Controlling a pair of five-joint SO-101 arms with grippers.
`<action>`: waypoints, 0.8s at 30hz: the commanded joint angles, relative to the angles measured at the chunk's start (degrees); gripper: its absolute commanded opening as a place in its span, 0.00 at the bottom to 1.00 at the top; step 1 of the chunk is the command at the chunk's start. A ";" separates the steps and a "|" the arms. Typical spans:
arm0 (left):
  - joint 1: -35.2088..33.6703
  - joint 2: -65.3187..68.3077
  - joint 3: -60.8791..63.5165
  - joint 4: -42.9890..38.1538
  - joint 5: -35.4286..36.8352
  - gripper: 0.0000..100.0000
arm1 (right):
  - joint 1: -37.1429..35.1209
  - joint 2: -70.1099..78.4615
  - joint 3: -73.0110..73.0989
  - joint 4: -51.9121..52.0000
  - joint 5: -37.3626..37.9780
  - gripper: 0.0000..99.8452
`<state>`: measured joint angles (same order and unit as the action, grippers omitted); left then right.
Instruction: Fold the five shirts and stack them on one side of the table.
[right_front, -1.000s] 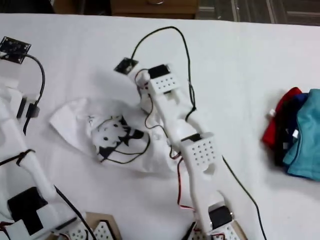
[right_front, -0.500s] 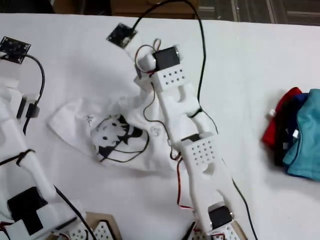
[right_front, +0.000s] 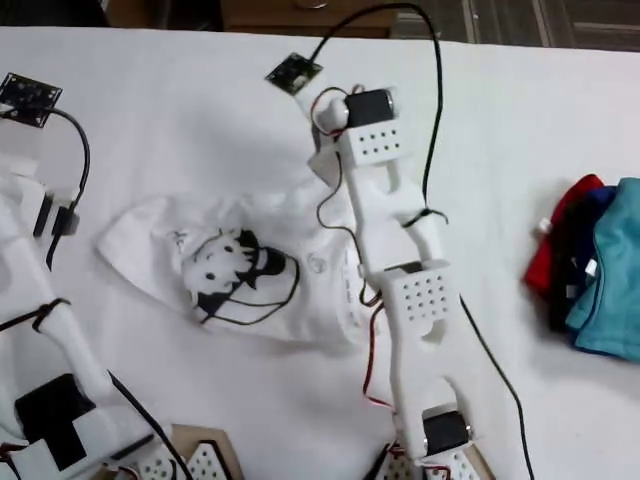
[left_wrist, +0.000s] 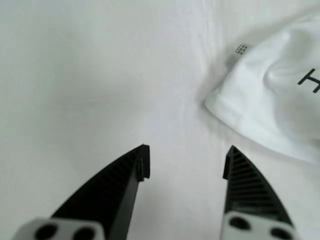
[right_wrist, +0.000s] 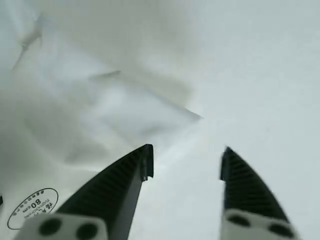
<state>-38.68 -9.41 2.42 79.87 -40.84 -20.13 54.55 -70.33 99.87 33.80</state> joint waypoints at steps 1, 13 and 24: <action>0.35 -0.35 -0.40 0.00 0.62 0.26 | 0.40 -0.40 1.67 0.22 -2.29 0.32; 0.35 -0.26 -0.22 -0.26 0.53 0.26 | 0.31 -0.57 13.54 0.31 -29.98 0.25; 0.35 -0.26 -0.13 -0.35 0.62 0.26 | -6.64 -1.71 13.10 0.57 -33.41 0.17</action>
<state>-38.68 -9.41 2.42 79.87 -40.84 -24.70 54.55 -56.53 100.22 0.75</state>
